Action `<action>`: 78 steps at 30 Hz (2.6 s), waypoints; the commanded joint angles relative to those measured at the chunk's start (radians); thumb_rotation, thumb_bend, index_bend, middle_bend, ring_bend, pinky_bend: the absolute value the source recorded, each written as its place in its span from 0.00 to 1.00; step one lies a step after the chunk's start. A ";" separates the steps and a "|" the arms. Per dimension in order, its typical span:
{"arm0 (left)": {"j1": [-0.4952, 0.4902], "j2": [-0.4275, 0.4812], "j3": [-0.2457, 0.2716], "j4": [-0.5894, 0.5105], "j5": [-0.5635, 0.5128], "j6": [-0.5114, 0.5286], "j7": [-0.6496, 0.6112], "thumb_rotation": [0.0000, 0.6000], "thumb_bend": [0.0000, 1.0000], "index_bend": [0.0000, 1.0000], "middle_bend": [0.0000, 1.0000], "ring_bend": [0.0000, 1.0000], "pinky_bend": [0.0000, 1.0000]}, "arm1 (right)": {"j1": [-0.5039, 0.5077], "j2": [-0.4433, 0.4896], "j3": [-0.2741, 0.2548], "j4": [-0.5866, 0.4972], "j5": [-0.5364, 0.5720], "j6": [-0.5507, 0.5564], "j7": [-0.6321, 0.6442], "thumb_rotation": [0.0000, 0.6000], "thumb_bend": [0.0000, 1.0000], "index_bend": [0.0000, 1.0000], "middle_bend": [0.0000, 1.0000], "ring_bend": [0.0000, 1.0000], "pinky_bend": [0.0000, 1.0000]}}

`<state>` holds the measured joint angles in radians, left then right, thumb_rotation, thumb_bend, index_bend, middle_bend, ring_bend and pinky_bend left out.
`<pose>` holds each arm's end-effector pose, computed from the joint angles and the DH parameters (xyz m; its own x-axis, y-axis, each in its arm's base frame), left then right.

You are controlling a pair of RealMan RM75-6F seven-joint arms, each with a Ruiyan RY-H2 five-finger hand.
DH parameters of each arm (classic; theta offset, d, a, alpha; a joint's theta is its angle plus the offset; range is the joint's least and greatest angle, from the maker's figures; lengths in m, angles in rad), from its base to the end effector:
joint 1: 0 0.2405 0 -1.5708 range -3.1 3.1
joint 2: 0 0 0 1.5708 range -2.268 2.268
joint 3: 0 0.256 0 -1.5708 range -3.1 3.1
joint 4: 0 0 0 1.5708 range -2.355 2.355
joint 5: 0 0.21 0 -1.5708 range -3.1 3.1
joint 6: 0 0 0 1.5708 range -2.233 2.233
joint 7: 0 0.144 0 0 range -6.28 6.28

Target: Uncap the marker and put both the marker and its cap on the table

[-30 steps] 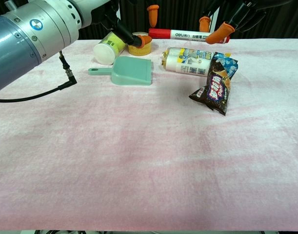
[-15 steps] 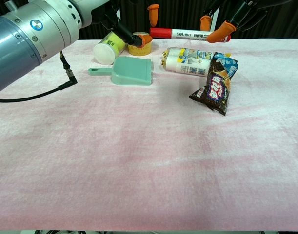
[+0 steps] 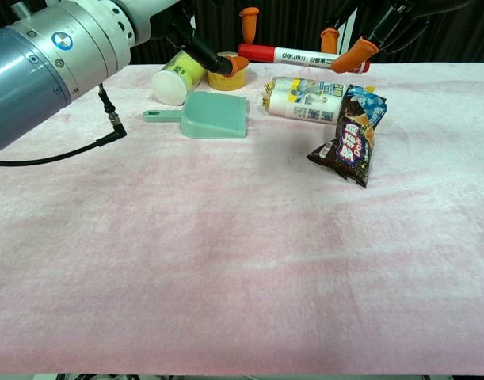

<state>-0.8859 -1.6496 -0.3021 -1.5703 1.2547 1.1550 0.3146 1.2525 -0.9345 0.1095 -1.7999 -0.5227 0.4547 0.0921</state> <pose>-0.0221 0.3421 -0.0010 0.2029 0.0386 0.9784 0.8013 -0.5809 -0.1432 -0.0558 -0.3894 0.1071 0.1470 -0.6357 0.7578 -0.9849 -0.1650 0.0526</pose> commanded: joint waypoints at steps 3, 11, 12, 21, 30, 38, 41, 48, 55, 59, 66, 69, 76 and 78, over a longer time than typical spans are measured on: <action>-0.001 -0.003 -0.003 0.000 -0.001 -0.001 -0.005 1.00 0.30 0.53 0.25 0.11 0.17 | 0.002 -0.001 -0.003 0.001 -0.001 -0.001 -0.001 1.00 0.40 0.78 1.00 1.00 1.00; -0.007 -0.011 -0.001 0.003 -0.004 -0.012 -0.001 1.00 0.30 0.54 0.25 0.11 0.17 | 0.004 -0.001 -0.005 0.002 0.000 -0.001 0.002 1.00 0.40 0.78 1.00 1.00 1.00; -0.008 -0.012 -0.001 0.003 -0.004 -0.012 -0.001 1.00 0.31 0.54 0.25 0.11 0.17 | 0.003 0.000 -0.005 0.002 -0.001 -0.001 0.002 1.00 0.40 0.78 1.00 1.00 1.00; -0.009 -0.021 0.000 0.009 -0.006 -0.011 0.007 1.00 0.45 0.60 0.28 0.11 0.17 | -0.006 0.011 -0.004 -0.003 -0.011 -0.005 0.011 1.00 0.40 0.78 1.00 1.00 1.00; -0.013 -0.035 -0.005 0.023 0.014 -0.002 -0.021 1.00 0.49 0.63 0.30 0.11 0.17 | -0.013 0.016 0.007 -0.007 -0.027 -0.016 0.024 1.00 0.42 0.81 1.00 1.00 1.00; -0.012 -0.030 -0.004 0.031 0.029 0.002 -0.030 1.00 0.52 0.64 0.31 0.11 0.17 | -0.016 0.012 0.002 -0.004 -0.038 -0.012 0.021 1.00 0.43 0.84 1.00 1.00 1.00; -0.008 -0.025 -0.003 0.030 0.029 0.002 -0.036 1.00 0.52 0.64 0.31 0.11 0.17 | -0.018 0.012 -0.001 -0.002 -0.043 -0.010 0.018 1.00 0.43 0.84 1.00 1.00 1.00; -0.003 -0.008 0.003 0.028 0.022 -0.015 -0.047 1.00 0.53 0.65 0.31 0.11 0.17 | -0.022 0.003 -0.013 0.005 -0.051 0.003 0.005 1.00 0.44 0.84 1.00 1.00 1.00; 0.006 0.001 0.008 0.034 0.026 -0.011 -0.060 1.00 0.53 0.65 0.31 0.11 0.17 | -0.030 0.003 -0.021 0.015 -0.049 0.008 0.005 1.00 0.44 0.85 1.00 1.00 1.00; 0.011 0.005 0.008 0.039 0.030 -0.006 -0.070 1.00 0.53 0.65 0.31 0.11 0.17 | -0.038 0.006 -0.024 0.020 -0.051 0.007 0.008 1.00 0.44 0.85 1.00 1.00 1.00; 0.019 0.020 -0.013 0.028 0.050 0.022 -0.113 1.00 0.53 0.63 0.31 0.11 0.17 | -0.046 0.014 -0.025 0.031 -0.060 -0.003 0.008 1.00 0.44 0.85 1.00 1.00 1.00; 0.037 0.055 -0.005 0.000 0.070 0.035 -0.131 1.00 0.53 0.63 0.31 0.11 0.17 | -0.055 0.020 -0.041 0.032 -0.060 0.001 0.002 1.00 0.44 0.85 1.00 1.00 1.00; 0.138 0.154 0.071 -0.018 0.093 0.077 -0.199 1.00 0.52 0.62 0.31 0.11 0.17 | -0.102 0.005 -0.064 0.049 -0.073 0.027 0.008 1.00 0.44 0.85 1.00 1.00 1.00; 0.170 0.170 0.097 0.004 0.093 0.081 -0.257 1.00 0.52 0.62 0.31 0.11 0.17 | -0.116 -0.003 -0.066 0.049 -0.083 0.032 0.009 1.00 0.44 0.85 1.00 1.00 1.00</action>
<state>-0.7513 -1.5029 -0.2371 -1.5838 1.3453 1.2235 0.1125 1.1424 -0.9330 0.0456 -1.7521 -0.6011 0.4837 0.1009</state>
